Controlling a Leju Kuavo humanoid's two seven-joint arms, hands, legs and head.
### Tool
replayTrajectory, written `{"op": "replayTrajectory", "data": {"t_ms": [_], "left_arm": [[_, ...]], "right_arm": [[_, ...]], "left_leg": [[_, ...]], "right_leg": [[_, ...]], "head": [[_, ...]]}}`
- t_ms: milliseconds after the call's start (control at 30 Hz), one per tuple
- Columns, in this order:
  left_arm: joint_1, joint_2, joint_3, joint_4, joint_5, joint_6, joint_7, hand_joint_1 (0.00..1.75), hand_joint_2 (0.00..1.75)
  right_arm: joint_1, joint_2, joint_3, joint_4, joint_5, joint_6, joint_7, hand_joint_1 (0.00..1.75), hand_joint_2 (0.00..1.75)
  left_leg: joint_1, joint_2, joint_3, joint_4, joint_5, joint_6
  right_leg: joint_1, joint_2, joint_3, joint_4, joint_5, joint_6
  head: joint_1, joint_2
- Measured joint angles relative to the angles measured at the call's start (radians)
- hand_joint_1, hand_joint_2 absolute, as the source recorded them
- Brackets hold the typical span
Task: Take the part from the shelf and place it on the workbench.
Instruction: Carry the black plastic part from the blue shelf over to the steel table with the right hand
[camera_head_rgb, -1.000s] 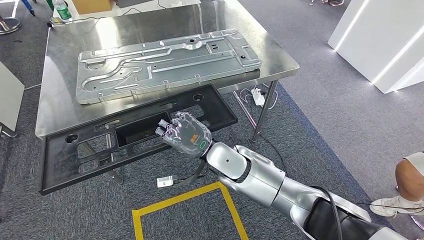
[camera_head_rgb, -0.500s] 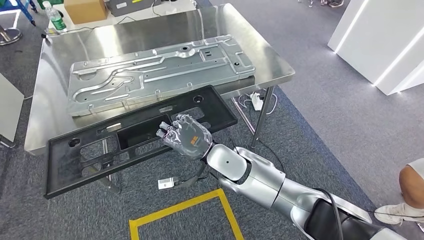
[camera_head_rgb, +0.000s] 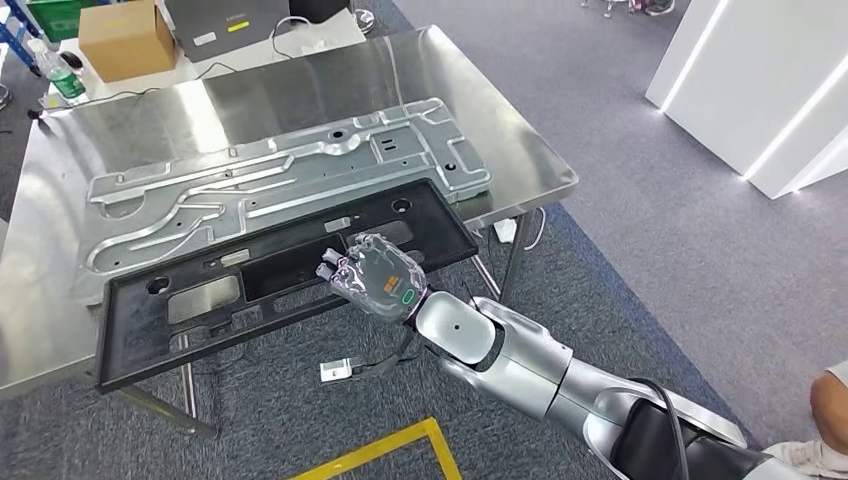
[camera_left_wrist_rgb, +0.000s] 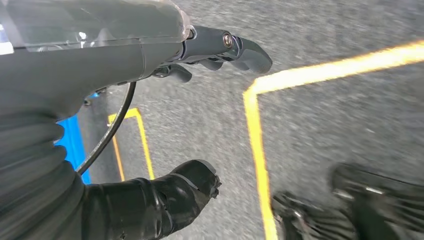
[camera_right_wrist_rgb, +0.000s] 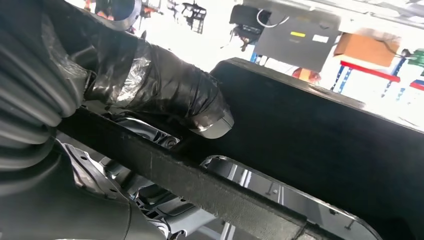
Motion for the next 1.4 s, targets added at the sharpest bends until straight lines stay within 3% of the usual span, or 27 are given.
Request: {"op": "replayTrajectory", "data": {"t_ms": [33, 67, 167, 200, 233, 300, 333, 367, 400, 467, 533, 700, 1133, 1200, 1300, 1333, 1400], "left_arm": [[0.002, 0.001, 0.001, 0.000, 0.000, 0.001, 0.000, 0.00, 1.75], [0.001, 0.003, 0.001, 0.000, 0.000, 0.003, 0.001, 0.00, 1.75], [-0.014, 0.002, 0.001, 0.000, 0.000, 0.009, 0.000, 0.00, 1.75], [-0.019, 0.002, 0.001, 0.000, 0.000, 0.010, -0.001, 0.00, 1.75], [-0.021, 0.001, 0.001, 0.000, -0.001, 0.010, -0.002, 0.00, 1.75], [-0.023, 0.001, 0.001, 0.000, -0.001, 0.011, -0.002, 0.00, 1.75], [-0.023, 0.000, 0.001, 0.000, -0.001, 0.011, -0.002, 0.00, 1.75], [-0.022, -0.001, 0.001, 0.000, -0.001, 0.011, -0.001, 0.00, 1.75], [-0.021, -0.003, 0.001, 0.000, -0.001, 0.011, -0.001, 0.00, 1.75], [-0.019, -0.007, 0.001, 0.000, -0.001, 0.011, -0.001, 0.00, 1.75], [-0.019, -0.010, 0.001, 0.000, -0.001, 0.011, -0.001, 0.00, 1.75], [-0.017, -0.011, 0.001, 0.000, -0.001, 0.011, -0.001, 0.00, 1.75], [-0.017, -0.011, 0.002, 0.000, -0.004, 0.013, -0.004, 0.00, 1.75], [-0.018, -0.011, 0.002, 0.000, -0.004, 0.011, -0.005, 0.00, 1.75], [-0.016, -0.010, 0.002, 0.000, -0.005, 0.014, 0.000, 0.00, 1.75], [-0.016, -0.010, 0.002, 0.000, -0.006, 0.018, 0.004, 0.00, 1.75], [-0.016, -0.010, 0.002, 0.000, -0.010, 0.028, 0.013, 0.00, 1.75]], "right_arm": [[0.001, 0.001, 0.002, 0.001, 0.000, 0.001, -0.001, 1.75, 1.75], [0.000, 0.002, 0.004, 0.001, 0.000, 0.001, -0.001, 1.75, 1.75], [-0.013, 0.002, 0.005, -0.007, -0.001, 0.002, -0.002, 1.75, 1.75], [-0.017, 0.002, 0.005, -0.010, -0.001, 0.001, -0.002, 1.75, 1.75], [-0.020, 0.002, 0.005, -0.012, -0.002, 0.001, -0.002, 1.75, 1.75], [-0.016, 0.001, 0.005, -0.012, -0.002, 0.002, -0.002, 1.75, 1.75], [-0.012, 0.000, 0.005, -0.010, -0.003, 0.002, -0.002, 1.75, 1.75], [-0.009, -0.001, 0.005, -0.009, -0.003, 0.002, -0.002, 1.75, 1.75], [-0.007, -0.002, 0.005, -0.008, -0.003, 0.002, -0.002, 1.75, 1.75], [-0.006, -0.003, 0.005, -0.006, -0.003, 0.003, -0.002, 1.75, 1.75], [-0.007, -0.004, 0.006, -0.005, -0.004, 0.003, -0.002, 1.75, 1.75], [-0.009, -0.005, 0.005, -0.005, -0.004, 0.003, -0.003, 1.75, 1.75], [-0.005, -0.005, 0.006, -0.003, -0.014, 0.004, -0.003, 1.75, 1.75], [-0.005, -0.005, 0.006, -0.003, -0.014, 0.004, -0.003, 1.75, 1.75], [0.001, -0.005, 0.007, -0.002, -0.014, 0.005, -0.003, 1.75, 1.75], [0.001, -0.005, 0.007, -0.002, -0.015, 0.005, -0.003, 1.75, 1.75], [0.002, -0.005, 0.008, -0.002, -0.016, 0.004, -0.003, 1.75, 1.75]], "left_leg": [[-0.011, -0.011, 0.005, -0.034, 0.080, 0.011], [-0.020, -0.018, 0.010, -0.044, 0.114, 0.012], [-0.022, -0.010, 0.036, -0.040, 0.082, 0.013], [-0.019, -0.007, 0.046, -0.045, 0.073, 0.017], [-0.016, -0.003, 0.055, -0.049, 0.064, 0.020], [-0.011, 0.001, 0.072, -0.051, 0.044, 0.022], [-0.009, 0.003, 0.082, -0.050, 0.034, 0.021], [-0.008, 0.004, 0.092, -0.048, 0.025, 0.019], [-0.007, 0.004, 0.101, -0.046, 0.015, 0.017], [-0.007, 0.004, 0.119, -0.041, -0.001, 0.011], [-0.008, 0.002, 0.128, -0.038, -0.011, 0.003], [-0.007, 0.004, 0.132, -0.041, -0.020, -0.006], [-0.005, 0.005, 0.133, -0.043, -0.021, -0.014], [-0.008, 0.004, 0.132, -0.047, -0.027, -0.005], [-0.005, 0.005, 0.161, -0.076, -0.041, 0.021], [-0.003, 0.007, 0.175, -0.082, -0.040, 0.027], [-0.002, 0.011, 0.187, -0.083, -0.031, 0.032]], "right_leg": [[0.000, 0.006, 0.017, -0.002, -0.019, 0.003], [-0.002, 0.012, 0.031, -0.004, -0.035, 0.007], [-0.010, 0.008, 0.057, -0.002, -0.072, 0.021], [-0.010, -0.002, 0.041, 0.034, -0.091, 0.027], [-0.012, -0.013, 0.005, 0.097, -0.115, 0.032], [-0.018, -0.021, -0.109, 0.255, -0.154, 0.043], [-0.022, -0.022, -0.161, 0.307, -0.149, 0.047], [-0.024, -0.022, -0.198, 0.321, -0.120, 0.050], [-0.026, -0.022, -0.216, 0.293, -0.069, 0.051], [-0.026, -0.024, -0.210, 0.170, 0.045, 0.046], [-0.024, -0.027, -0.193, 0.082, 0.098, 0.035], [-0.020, -0.022, -0.185, 0.060, 0.100, 0.023], [-0.021, -0.022, -0.184, 0.059, 0.095, 0.015], [-0.023, -0.022, -0.180, 0.058, 0.100, 0.020], [-0.023, -0.026, -0.180, 0.091, 0.113, 0.036], [-0.024, -0.027, -0.191, 0.114, 0.098, 0.040], [-0.027, -0.027, -0.241, 0.203, 0.032, 0.046]], "head": [[0.000, 0.000], [0.001, 0.000], [0.000, 0.000], [0.000, 0.000], [0.000, 0.000], [0.000, 0.000], [0.000, 0.000], [0.000, 0.000], [0.000, 0.000], [0.000, 0.000], [0.000, 0.000], [0.000, 0.000], [0.000, 0.000], [0.000, 0.000], [0.000, 0.000], [0.000, 0.000], [-0.001, 0.000]]}}
